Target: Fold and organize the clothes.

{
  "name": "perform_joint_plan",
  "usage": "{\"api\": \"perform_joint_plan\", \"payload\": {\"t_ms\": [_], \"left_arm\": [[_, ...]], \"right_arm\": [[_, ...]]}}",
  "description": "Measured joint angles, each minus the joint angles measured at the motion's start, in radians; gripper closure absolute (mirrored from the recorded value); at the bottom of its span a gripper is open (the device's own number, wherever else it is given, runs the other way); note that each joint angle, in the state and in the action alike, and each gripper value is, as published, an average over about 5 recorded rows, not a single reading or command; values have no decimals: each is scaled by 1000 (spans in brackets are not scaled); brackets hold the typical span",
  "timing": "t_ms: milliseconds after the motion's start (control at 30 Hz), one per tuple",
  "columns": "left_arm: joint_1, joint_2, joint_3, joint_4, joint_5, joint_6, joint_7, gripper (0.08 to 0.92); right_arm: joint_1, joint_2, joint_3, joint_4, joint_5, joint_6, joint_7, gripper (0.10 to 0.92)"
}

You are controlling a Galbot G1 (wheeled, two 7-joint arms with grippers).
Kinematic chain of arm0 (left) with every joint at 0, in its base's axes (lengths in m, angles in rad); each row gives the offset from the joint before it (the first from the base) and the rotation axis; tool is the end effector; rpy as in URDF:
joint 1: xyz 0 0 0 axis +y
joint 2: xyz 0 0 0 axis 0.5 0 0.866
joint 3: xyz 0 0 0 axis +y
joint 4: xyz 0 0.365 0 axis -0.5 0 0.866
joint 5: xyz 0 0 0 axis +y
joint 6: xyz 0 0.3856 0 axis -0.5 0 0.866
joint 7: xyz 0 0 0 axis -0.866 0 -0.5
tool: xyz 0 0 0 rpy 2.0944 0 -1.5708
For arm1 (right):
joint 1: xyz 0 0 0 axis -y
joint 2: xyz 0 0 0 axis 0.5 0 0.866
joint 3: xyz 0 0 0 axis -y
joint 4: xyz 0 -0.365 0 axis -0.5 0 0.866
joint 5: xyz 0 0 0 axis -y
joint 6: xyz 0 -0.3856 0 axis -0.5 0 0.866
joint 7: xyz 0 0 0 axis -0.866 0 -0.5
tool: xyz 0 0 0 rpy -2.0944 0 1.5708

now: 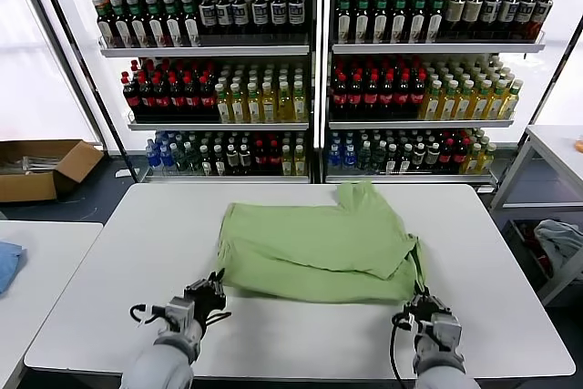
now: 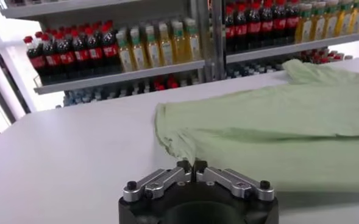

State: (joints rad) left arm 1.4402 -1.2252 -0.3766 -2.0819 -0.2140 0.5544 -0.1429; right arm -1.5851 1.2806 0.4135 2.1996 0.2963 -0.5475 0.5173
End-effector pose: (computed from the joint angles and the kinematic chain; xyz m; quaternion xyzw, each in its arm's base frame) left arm 0.2374 0.0134 -0.2961 -0.0650 -0.9666 -0.0730 0.2370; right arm 0.1933 -0.0067 -0.2809 -0.1102 -0.9617 0.0454 0.2468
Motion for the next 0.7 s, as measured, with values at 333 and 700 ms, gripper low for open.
{"api": "perform_joint_plan", "payload": {"t_ms": [333,700], "left_arm": [[158,-16,-14,-81,37,-10,-1,902],[225,-45,-6,-200,62,-11,23,640]], "right_arm": [[-121,-3,4,39,-23,18,12,813],[-179,2,43,177,-12,29,-1,510]]}}
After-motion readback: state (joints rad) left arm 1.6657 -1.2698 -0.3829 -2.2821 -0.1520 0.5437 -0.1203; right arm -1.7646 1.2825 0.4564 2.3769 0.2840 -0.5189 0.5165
